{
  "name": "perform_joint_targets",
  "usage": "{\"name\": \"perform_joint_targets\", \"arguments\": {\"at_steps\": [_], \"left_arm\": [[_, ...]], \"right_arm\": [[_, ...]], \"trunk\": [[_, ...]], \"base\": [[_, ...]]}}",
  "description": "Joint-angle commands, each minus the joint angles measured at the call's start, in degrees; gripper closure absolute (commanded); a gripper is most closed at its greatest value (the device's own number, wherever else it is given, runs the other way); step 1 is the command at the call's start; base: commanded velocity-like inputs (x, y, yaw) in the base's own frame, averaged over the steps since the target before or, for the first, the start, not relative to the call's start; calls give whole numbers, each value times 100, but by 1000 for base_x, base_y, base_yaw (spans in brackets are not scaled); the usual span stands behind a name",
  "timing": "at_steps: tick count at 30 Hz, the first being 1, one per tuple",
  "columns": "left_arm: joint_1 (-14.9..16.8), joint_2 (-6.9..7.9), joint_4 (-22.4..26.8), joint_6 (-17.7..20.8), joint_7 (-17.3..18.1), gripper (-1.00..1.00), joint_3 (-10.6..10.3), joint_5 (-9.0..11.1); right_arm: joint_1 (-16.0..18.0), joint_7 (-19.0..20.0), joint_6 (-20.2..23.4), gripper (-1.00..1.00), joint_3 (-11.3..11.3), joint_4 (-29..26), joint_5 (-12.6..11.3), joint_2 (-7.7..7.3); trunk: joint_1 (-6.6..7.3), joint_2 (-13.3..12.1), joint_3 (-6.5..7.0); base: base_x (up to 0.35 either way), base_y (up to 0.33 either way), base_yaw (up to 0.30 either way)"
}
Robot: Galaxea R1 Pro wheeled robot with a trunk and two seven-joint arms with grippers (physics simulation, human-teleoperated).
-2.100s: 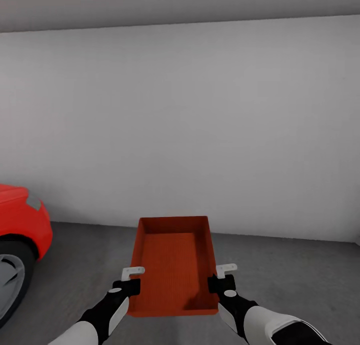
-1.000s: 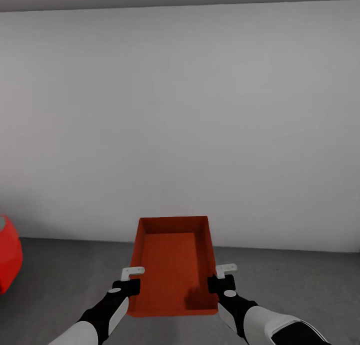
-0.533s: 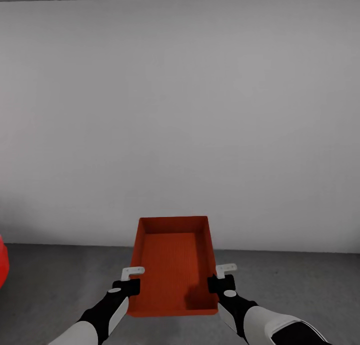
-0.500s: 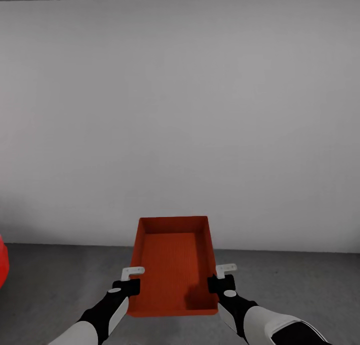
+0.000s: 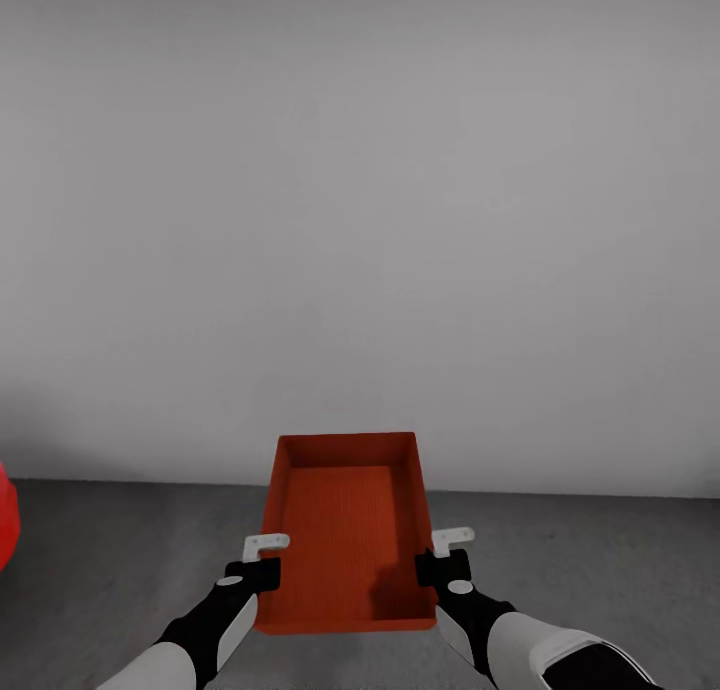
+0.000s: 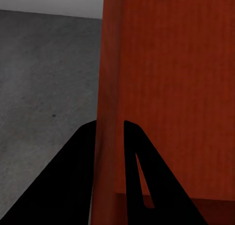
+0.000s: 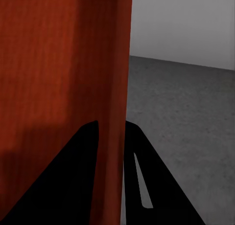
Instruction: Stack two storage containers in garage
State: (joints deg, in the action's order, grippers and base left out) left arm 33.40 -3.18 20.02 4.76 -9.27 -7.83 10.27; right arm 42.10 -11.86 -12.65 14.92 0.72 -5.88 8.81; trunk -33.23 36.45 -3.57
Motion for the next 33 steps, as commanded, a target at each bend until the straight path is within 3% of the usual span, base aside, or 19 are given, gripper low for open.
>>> {"name": "perform_joint_targets", "arguments": {"at_steps": [1,33], "left_arm": [[9,2,28,-335,-471,100,256,168],[9,2,9,-326,-471,100,256,168]], "right_arm": [[0,26,-1,100,-183,7,25,3],[0,26,-1,100,-183,7,25,-2]], "trunk": [[-2,10,-20],[-2,10,-317]], "base": [[0,0,0],[0,0,0]]}}
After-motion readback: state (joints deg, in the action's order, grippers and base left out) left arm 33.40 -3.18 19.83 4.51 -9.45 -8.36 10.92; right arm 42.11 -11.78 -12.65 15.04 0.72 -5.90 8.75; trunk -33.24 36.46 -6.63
